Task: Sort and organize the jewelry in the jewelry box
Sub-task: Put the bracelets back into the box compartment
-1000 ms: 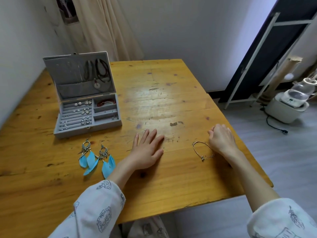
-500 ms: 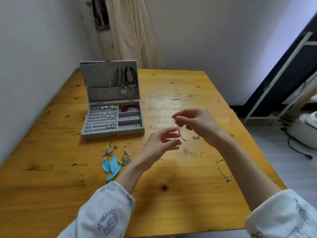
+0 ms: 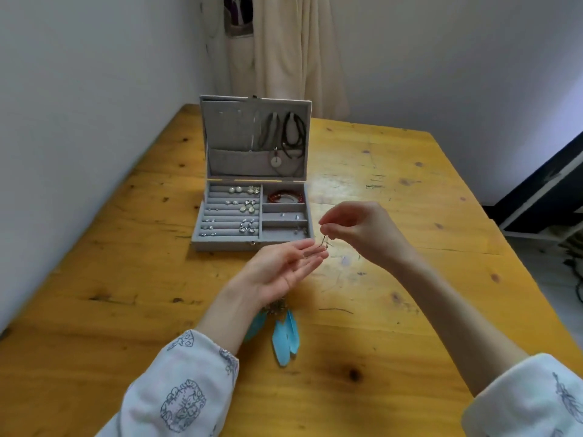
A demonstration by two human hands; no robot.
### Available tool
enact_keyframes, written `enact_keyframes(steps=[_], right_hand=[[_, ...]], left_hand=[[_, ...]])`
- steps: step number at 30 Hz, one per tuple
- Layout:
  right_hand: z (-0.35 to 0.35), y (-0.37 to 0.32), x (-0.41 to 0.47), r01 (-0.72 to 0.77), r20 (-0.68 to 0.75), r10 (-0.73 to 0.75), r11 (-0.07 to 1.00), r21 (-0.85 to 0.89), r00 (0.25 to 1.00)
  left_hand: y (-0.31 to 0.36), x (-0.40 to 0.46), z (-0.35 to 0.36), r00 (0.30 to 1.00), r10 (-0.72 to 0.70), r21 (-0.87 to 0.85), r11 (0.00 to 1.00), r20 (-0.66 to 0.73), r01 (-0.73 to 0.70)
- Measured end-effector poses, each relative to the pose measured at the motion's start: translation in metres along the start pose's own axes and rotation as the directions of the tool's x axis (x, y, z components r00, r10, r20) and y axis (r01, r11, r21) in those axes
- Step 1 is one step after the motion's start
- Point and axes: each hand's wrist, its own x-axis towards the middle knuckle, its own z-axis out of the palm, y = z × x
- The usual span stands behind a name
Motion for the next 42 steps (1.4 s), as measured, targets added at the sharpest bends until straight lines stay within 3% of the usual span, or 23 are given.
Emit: enact_keyframes(steps=[3,8,10,13,17,21,24,27,32,42], right_hand=[[0.012,-0.001,0.006,0.065,0.056,-0.061,0.995,-0.077,0.997],[0.016,-0.001,0.015,0.061,0.076,-0.055,0.995,-0.084,0.996],[0.015,0.004,0.018,0.017,0.004,-0.017,0.999,-0.043,1.0],[0.019,0.018,0.026,-0.067,-0.088,0.063,0.996,-0.052,0.994],[0.036,0.039,0.042,-0.137,-0.097,0.125,0.982,-0.131,0.987],[0.054,0.049,0.061,-0.171,-0.079,0.162,0.978,-0.12,0.984],[0.06,0.055,0.068,-0.165,-0.072,0.157,0.979,-0.121,0.985],[0.06,0.059,0.068,-0.144,-0.079,0.136,0.983,-0.111,0.988],[0.061,0.06,0.068,-0.129,-0.085,0.12,0.985,-0.111,0.989],[0.054,0.048,0.056,-0.139,-0.029,0.136,0.982,-0.131,0.99]], left_hand=[[0.008,0.002,-0.009,0.998,-0.058,-0.157,0.986,0.003,0.058],[0.014,0.006,-0.016,0.997,-0.075,-0.145,0.987,-0.001,0.074],[0.02,0.007,-0.017,0.999,-0.046,-0.079,0.996,-0.027,0.044],[0.039,0.016,-0.019,0.99,0.085,0.184,0.981,-0.11,-0.064],[0.07,0.036,-0.021,0.932,0.33,0.58,0.793,-0.15,-0.188],[0.095,0.072,-0.015,0.844,0.533,0.862,0.453,-0.056,-0.229],[0.103,0.097,-0.01,0.818,0.575,0.965,0.197,0.032,-0.176],[0.103,0.114,-0.008,0.826,0.556,0.99,0.042,0.091,-0.137],[0.1,0.123,-0.009,0.833,0.542,0.994,-0.053,0.11,-0.096],[0.101,0.096,-0.01,0.861,0.485,0.989,-0.087,0.15,-0.123]])
